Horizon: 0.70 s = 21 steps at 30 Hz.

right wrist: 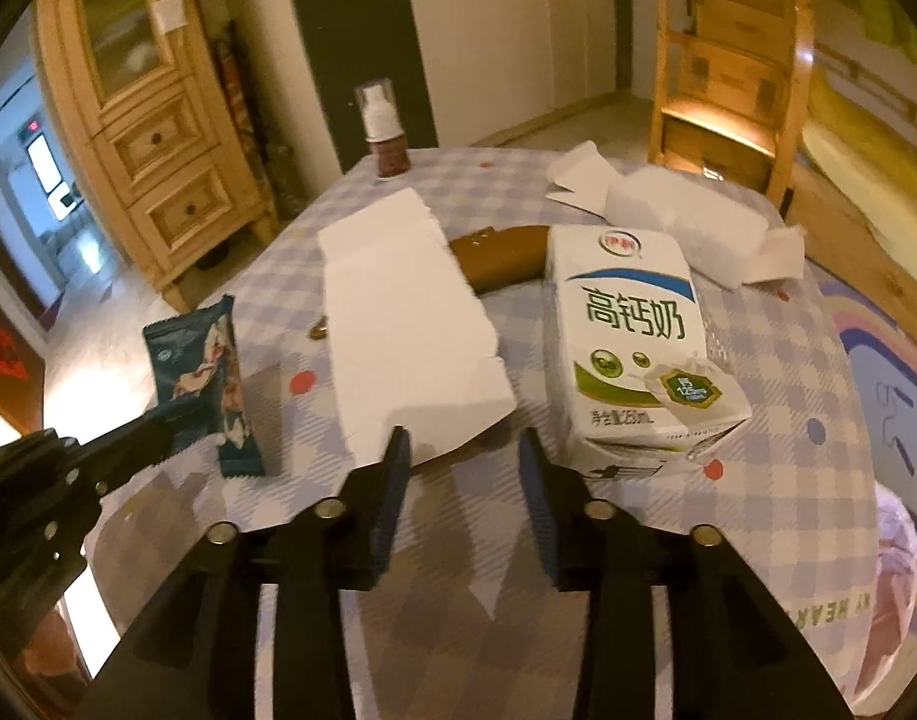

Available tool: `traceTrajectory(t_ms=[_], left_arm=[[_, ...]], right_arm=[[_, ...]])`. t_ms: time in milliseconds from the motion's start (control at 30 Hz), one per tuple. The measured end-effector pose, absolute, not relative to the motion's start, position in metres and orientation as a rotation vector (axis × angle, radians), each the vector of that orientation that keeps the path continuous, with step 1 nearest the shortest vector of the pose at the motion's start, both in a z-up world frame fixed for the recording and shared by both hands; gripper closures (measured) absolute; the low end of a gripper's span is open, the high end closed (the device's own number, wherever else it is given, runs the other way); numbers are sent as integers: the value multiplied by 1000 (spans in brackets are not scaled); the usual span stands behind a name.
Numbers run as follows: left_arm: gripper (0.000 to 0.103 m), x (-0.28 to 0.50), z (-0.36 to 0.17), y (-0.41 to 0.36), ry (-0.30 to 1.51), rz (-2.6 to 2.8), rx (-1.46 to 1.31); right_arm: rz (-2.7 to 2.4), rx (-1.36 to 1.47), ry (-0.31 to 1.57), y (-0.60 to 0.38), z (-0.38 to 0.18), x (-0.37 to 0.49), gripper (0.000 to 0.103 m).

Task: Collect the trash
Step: 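Grasp the white paper sheet with the right tool while the left tool holds the wrapper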

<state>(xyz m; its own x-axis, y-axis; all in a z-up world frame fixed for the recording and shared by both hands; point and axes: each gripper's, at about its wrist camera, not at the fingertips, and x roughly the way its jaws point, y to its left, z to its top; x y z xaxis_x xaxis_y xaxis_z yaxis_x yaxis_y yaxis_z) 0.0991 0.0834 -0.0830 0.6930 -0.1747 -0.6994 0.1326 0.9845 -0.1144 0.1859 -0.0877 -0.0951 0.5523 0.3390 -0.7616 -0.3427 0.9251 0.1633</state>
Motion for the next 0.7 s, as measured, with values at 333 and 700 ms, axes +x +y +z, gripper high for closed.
traceTrajectory(t_ms=[333, 700], left_arm=[[99, 105, -86, 83, 798, -160, -54], [99, 87, -64, 82, 758, -139, -49]], right_arm=[[431, 55, 919, -88, -102, 206, 57], [491, 11, 765, -91, -56, 166, 103]])
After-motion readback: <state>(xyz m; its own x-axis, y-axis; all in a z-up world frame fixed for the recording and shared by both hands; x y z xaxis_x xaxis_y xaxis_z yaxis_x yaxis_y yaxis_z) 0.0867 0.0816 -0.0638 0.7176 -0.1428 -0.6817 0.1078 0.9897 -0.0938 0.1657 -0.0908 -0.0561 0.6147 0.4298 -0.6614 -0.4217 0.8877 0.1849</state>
